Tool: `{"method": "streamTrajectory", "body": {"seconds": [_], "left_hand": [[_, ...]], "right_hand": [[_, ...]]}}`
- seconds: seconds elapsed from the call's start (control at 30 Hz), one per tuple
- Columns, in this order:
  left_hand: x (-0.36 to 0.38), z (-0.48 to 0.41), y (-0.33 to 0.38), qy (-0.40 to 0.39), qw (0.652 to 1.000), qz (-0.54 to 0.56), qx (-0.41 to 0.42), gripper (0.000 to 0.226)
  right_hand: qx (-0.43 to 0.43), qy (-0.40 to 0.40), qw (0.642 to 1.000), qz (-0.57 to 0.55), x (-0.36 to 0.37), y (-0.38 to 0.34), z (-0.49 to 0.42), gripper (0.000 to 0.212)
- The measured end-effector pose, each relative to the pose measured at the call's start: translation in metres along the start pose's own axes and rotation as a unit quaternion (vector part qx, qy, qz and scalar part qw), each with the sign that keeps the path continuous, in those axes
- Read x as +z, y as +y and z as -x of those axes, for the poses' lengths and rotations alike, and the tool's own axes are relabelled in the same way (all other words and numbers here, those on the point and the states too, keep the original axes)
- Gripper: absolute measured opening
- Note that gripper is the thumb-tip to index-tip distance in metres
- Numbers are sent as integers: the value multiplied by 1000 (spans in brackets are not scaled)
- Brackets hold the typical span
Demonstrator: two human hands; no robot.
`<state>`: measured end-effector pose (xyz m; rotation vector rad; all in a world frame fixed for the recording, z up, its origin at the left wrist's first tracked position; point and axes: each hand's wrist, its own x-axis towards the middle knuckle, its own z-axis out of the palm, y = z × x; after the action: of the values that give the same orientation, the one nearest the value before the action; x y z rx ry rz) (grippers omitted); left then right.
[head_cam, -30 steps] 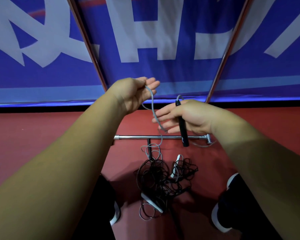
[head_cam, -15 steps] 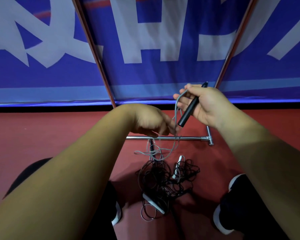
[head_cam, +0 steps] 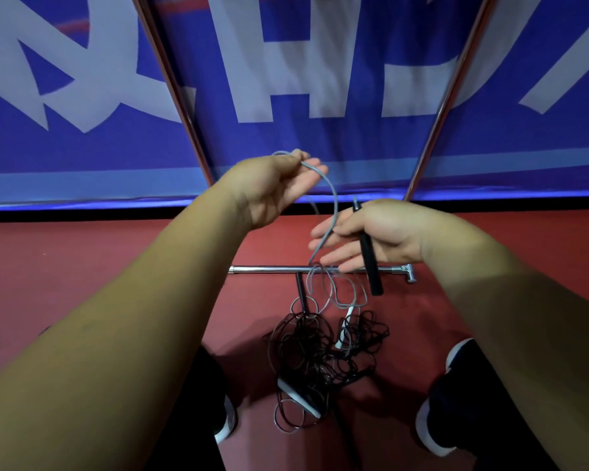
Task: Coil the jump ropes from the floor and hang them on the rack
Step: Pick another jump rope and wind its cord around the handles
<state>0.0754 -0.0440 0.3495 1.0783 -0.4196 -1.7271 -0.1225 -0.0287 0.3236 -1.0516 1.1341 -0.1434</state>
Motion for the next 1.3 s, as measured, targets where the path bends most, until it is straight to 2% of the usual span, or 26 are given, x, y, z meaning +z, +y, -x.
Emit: {"method": "streamTrajectory", "body": {"seconds": [0.07, 0.13, 0.2, 0.27, 0.37, 0.47, 0.5, 0.57, 0.67, 0.73, 0.8, 0.9, 0.97, 1.0, 1.07, 1.17, 1.23, 1.3], "left_hand": [[-6, -5, 4, 43, 998, 53, 10, 17], [-11, -9, 6, 60, 997, 52, 3, 17], [-15, -12, 4, 59, 997, -40, -26, 27], [-17, -9, 0, 30, 981, -174, -85, 32], [-14, 2, -11, -62, 922, -337, -181, 36], [-7, 14, -19, -171, 843, -463, -216, 37], [-5, 16, -19, -195, 823, -483, -225, 38], [-5, 18, -19, -229, 810, -483, -241, 36], [-8, 20, -14, -259, 813, -462, -241, 26], [-7, 23, -11, -261, 825, -444, -232, 25], [-2, 24, -8, -239, 865, -392, -201, 25], [6, 16, -5, -134, 963, -204, -111, 25], [2, 6, -2, -51, 995, -73, -55, 21], [-3, 1, 0, -18, 999, -26, -37, 18], [-11, -7, 3, 24, 999, 22, -22, 16], [-17, -11, 5, 44, 998, -20, -33, 29], [-18, -9, 4, 17, 994, -76, -80, 31], [-18, -4, -2, -46, 966, -200, -155, 39]], "right_hand": [[-17, -11, 1000, 1, 2, 0, 1, 35], [-49, 4, 999, -24, 3, -2, 2, 30], [-87, 27, 992, -86, 5, -4, 2, 25], [-123, 53, 976, -170, 5, -9, 3, 21], [-168, 87, 929, -317, 1, -18, 3, 21], [-198, 112, 880, -418, -8, -23, 1, 20], [-200, 122, 870, -433, -9, -22, 0, 20], [-195, 140, 866, -438, -12, -18, -4, 20], [-173, 150, 873, -430, -14, -13, -6, 22], [-148, 159, 891, -399, -16, -12, -7, 28], [-97, 167, 920, -340, -15, -10, -8, 29], [8, 111, 986, -122, -9, 0, -7, 28], [43, 35, 998, -13, -5, 5, -2, 34], [45, 2, 999, -1, -3, 5, 0, 35], [27, -29, 999, -16, 0, 3, 4, 34], [-22, -14, 997, -73, 4, -1, 5, 26], [-67, 13, 987, -143, 5, -6, 5, 21], [-114, 44, 963, -240, 3, -11, 2, 20]]}}
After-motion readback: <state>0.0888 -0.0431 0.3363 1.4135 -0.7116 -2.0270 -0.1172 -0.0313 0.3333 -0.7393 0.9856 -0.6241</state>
